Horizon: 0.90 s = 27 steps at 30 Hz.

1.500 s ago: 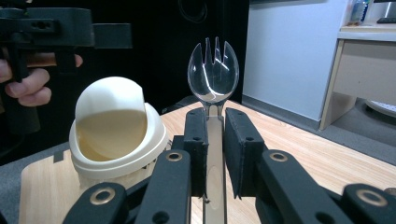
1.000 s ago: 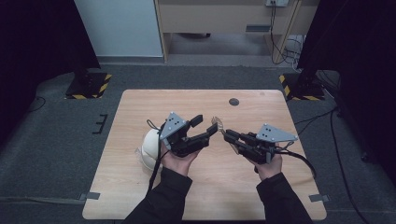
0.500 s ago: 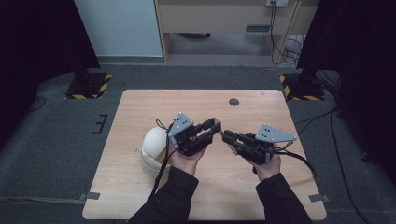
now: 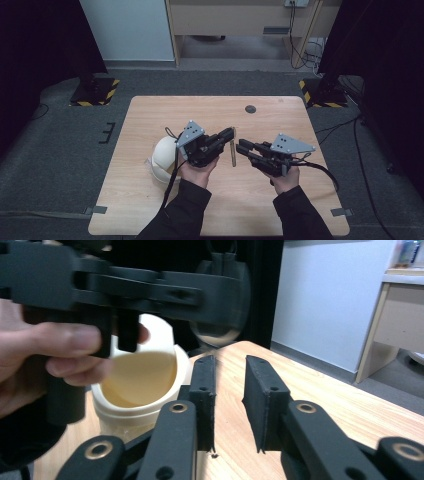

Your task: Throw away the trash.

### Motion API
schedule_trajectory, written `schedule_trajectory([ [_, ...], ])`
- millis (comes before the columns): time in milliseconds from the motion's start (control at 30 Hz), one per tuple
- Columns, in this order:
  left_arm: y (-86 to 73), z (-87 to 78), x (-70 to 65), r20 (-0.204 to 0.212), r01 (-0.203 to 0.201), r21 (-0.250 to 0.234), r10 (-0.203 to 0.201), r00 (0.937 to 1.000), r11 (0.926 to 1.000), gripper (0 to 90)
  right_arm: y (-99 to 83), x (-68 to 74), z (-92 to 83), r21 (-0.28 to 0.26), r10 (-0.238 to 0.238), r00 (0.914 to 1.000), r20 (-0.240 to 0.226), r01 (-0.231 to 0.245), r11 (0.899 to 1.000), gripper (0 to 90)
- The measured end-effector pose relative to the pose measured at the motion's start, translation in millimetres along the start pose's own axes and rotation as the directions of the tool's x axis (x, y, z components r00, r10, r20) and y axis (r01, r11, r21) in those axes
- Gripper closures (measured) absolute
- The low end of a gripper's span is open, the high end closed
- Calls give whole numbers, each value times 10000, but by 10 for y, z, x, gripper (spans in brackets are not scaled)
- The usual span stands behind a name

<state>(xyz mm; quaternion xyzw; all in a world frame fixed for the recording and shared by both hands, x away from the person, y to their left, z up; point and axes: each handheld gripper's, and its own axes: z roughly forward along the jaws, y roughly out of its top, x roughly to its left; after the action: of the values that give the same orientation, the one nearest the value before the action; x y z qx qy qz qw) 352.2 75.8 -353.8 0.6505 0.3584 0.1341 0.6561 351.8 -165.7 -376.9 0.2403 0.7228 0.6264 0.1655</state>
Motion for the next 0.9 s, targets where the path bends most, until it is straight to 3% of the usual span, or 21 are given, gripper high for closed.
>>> schedule_trajectory([
  [100,65,-138,18,-204,-527,-164,524,9984,9985,837,-8,-67,-51,-83,223,9994,264,-221,9997,706],
  [267,172,-382,68,-396,-923,-514,903,9951,9944,836,-76,-205,-134,0,446,9959,790,-447,9990,616],
  [467,297,-685,164,-772,-1388,-825,1325,9882,9869,836,-289,-378,-211,824,518,9868,1534,-651,9945,476],
  [667,307,-908,266,-1167,-1735,-686,1648,9794,9825,835,-509,-539,-295,1442,704,9698,2334,-1061,9838,361],
  [900,159,-1020,382,-1556,-2166,-216,2107,9651,9760,835,-703,-662,-316,1947,530,9535,2969,-1147,9741,275],
])
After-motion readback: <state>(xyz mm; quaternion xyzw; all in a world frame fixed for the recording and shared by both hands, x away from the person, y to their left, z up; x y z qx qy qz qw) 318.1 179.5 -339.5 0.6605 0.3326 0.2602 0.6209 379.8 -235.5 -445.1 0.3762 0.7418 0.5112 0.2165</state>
